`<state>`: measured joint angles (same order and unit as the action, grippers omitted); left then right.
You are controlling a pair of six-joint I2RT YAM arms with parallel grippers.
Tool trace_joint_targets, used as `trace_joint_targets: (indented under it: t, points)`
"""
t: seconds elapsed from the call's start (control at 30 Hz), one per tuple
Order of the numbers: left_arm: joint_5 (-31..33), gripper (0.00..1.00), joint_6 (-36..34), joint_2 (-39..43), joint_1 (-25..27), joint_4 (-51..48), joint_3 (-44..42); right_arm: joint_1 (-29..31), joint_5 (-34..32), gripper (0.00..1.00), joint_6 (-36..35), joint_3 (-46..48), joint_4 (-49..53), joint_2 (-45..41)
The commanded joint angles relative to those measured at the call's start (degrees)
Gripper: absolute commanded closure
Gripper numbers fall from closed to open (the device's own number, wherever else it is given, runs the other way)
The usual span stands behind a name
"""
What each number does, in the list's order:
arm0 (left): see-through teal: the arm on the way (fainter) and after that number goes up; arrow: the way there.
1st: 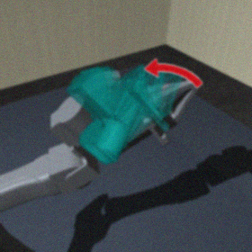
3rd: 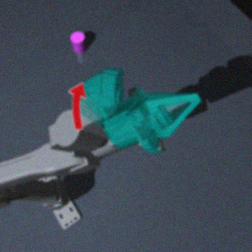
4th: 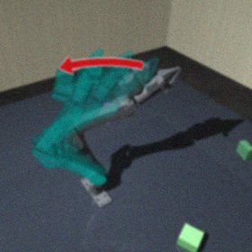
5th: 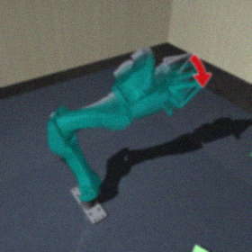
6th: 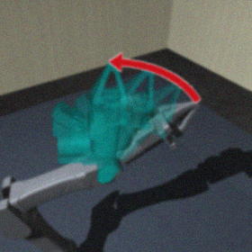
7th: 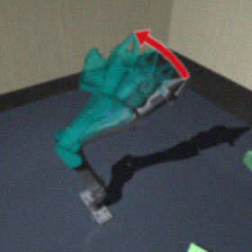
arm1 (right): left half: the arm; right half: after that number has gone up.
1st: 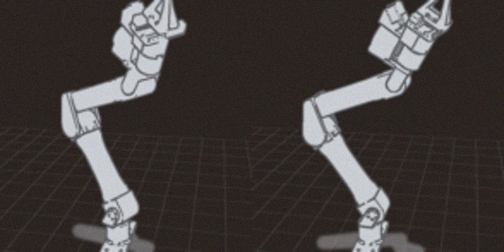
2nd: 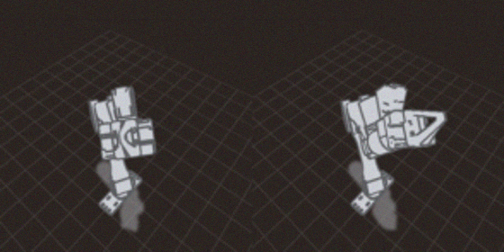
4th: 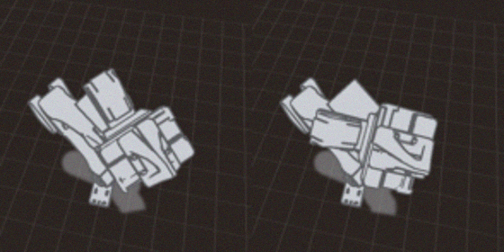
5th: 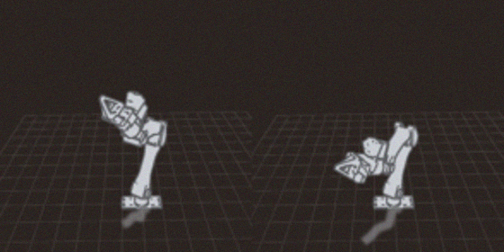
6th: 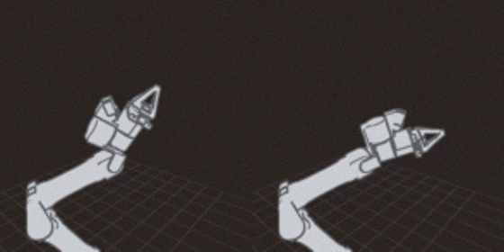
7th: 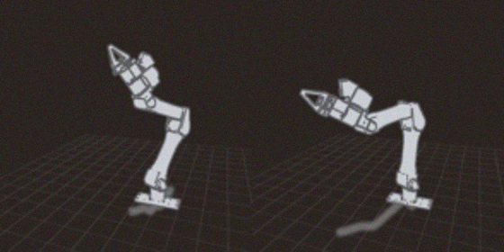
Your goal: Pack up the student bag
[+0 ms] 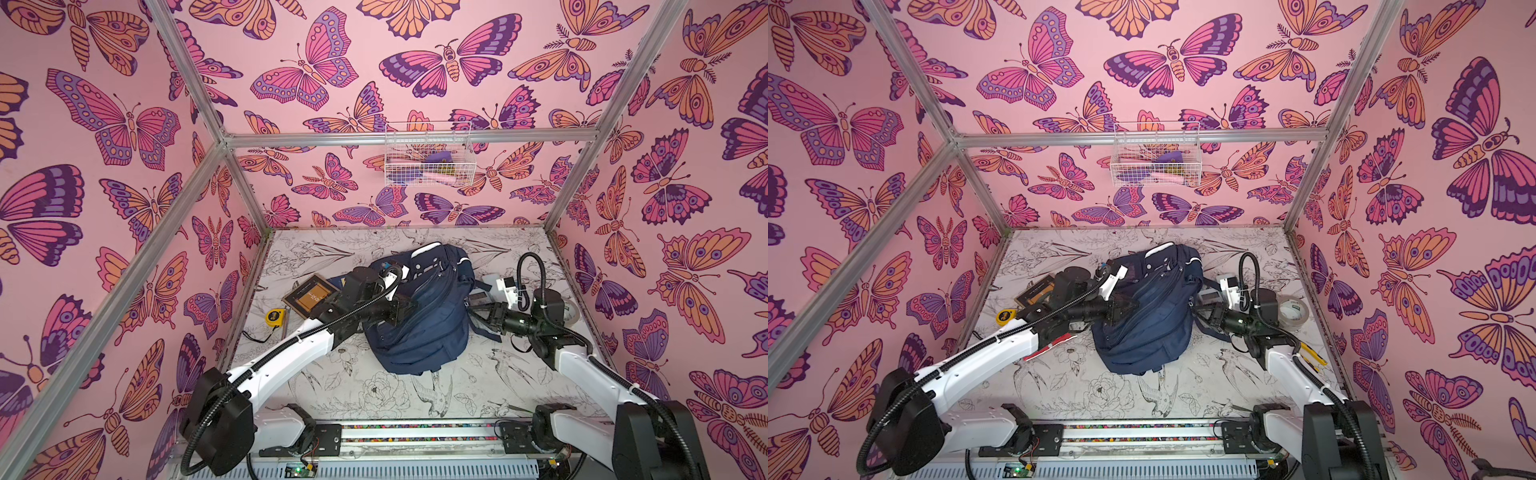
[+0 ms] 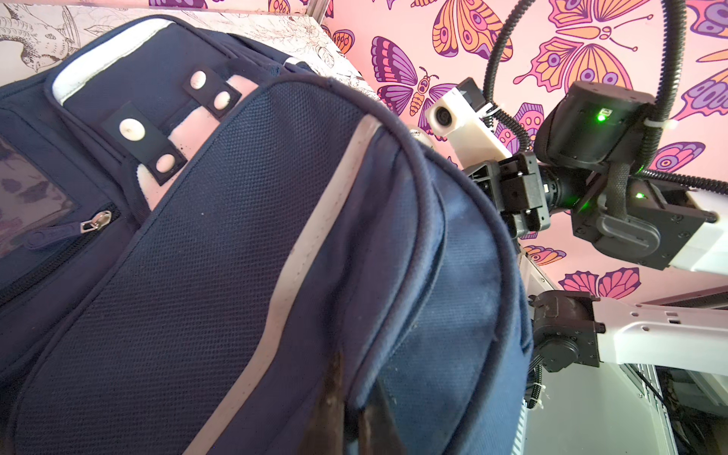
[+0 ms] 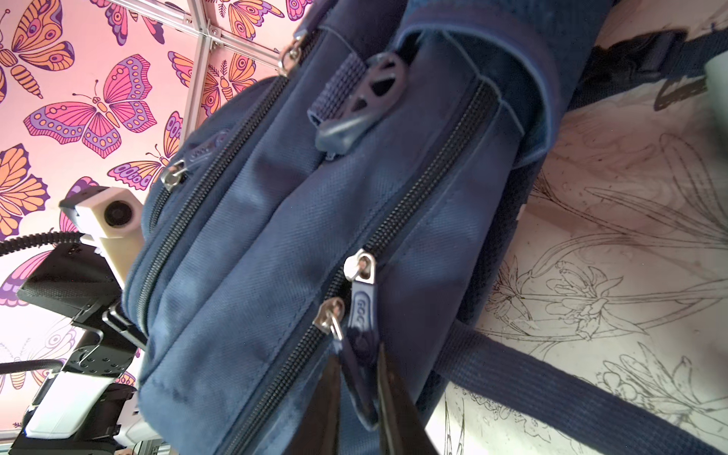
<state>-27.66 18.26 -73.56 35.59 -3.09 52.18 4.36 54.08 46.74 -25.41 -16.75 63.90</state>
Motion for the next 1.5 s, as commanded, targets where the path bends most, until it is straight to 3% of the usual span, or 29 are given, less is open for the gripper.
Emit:
trace_joint_targets:
  t: [0.0,0.1,0.27,0.33,0.5,0.6,0.8,1.1,1.47]
  points:
    - [-1.96,1.00,-0.42,1.23,-0.70,4.32,0.02,1.03,1.13,0.78,0.71,0.01,-2.13,0.35]
    - [-2.16,1.00,-0.50,1.27,-0.70,4.32,-0.24,1.88,0.39,0.80,0.81,0.18,-2.49,0.56]
    - [-1.58,1.00,-0.50,1.18,-0.69,4.04,-0.50,2.06,-1.74,1.00,0.74,0.12,-1.64,-0.28]
    - [-0.97,1.00,-0.71,1.23,-0.66,3.80,-0.50,2.06,-3.85,1.00,0.02,-0.38,1.05,-1.94]
    - [2.29,1.00,-1.47,0.17,-0.68,1.64,0.38,2.18,-10.59,1.00,-6.10,-4.23,16.16,-7.90]
    - [4.41,1.00,-1.91,-2.17,-0.79,-0.32,1.66,3.35,-19.71,1.00,-11.09,-8.53,30.48,-11.50]
    - [3.29,1.00,-0.61,-4.98,-0.78,-0.46,3.84,13.32,-37.44,1.00,-16.90,-15.39,47.70,-13.98]
    - [1.43,1.00,2.35,-8.71,-0.65,0.16,7.64,27.34,-48.86,1.00,-20.02,-21.65,56.14,-13.09]
    - [1.49,1.00,8.52,-12.77,-0.43,2.28,10.54,43.73,-44.84,1.00,-18.91,-29.44,54.84,-1.42]
